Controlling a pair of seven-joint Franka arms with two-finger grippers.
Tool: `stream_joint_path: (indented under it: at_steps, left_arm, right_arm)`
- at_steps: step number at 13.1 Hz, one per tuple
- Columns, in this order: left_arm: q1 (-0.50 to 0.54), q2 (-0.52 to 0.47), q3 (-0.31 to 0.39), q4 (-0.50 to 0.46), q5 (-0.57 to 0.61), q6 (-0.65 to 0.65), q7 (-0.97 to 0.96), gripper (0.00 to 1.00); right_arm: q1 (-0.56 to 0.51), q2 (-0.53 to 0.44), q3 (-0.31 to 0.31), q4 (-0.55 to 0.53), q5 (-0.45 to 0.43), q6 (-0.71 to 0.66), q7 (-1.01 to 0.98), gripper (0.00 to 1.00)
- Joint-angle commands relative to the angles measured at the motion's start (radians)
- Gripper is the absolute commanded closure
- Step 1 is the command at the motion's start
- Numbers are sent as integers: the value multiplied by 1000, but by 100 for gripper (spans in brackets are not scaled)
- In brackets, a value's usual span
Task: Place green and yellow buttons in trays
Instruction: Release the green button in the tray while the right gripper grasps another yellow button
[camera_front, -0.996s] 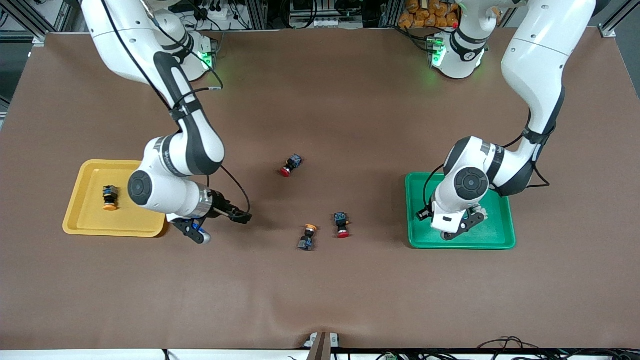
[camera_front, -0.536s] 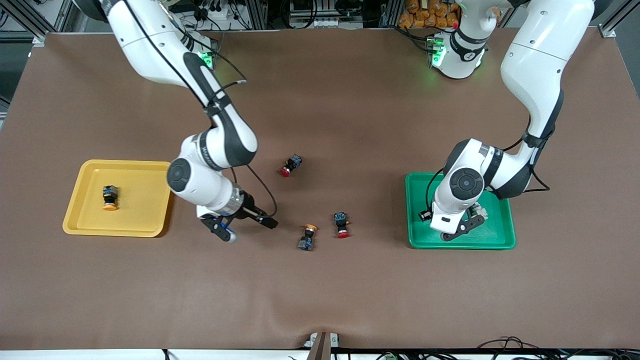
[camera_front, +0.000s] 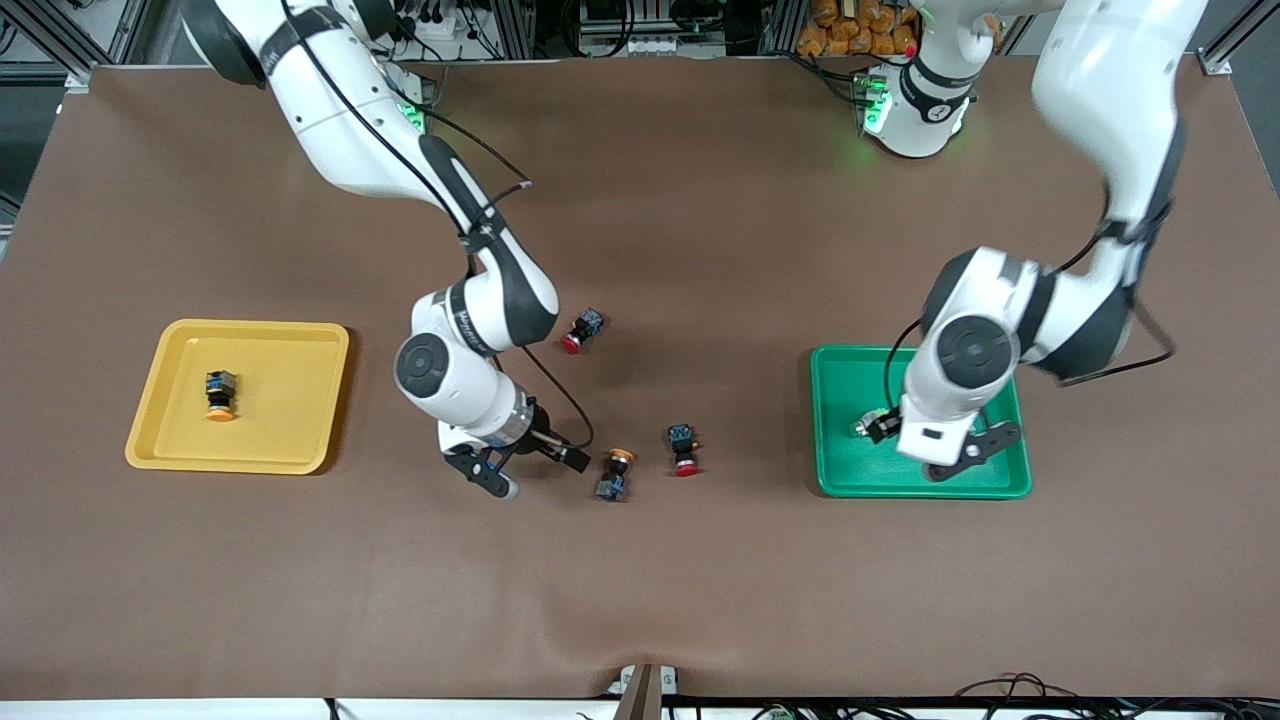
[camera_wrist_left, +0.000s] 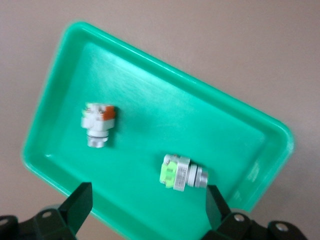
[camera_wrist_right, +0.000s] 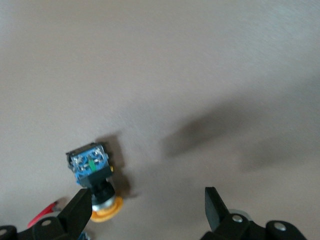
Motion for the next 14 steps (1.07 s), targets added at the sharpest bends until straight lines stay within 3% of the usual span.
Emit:
stream_joint_path:
  at_steps: [1,3,5,8,12,13,14]
  left_arm:
    - [42,-42,-10,100,-67,-128,158,0]
    - [71,-48,-12,167,-85,-243,226,0]
    - [106,-112,-9,165,-145,-284,312,0]
    - [198,-183,-10,162,-223,-370,468,0]
    - [212,-229,-9,162,-223,-395,473,0]
    - [212,-246,-9,162,-223,-396,473,0]
    - [212,-255,-9,162,-225,-398,472,0]
  right_arm:
    - [19,48,11,61,-31,52,25,0]
    - [33,86,11,123,-31,66,26,0]
    - [53,131,11,185,-34,86,26,0]
    - [74,166,10,191,-37,147,23,0]
    - [74,189,8,193,-52,182,22,0]
    - [77,195,8,194,-55,198,20,5]
    - [80,203,8,197,-55,200,20,22]
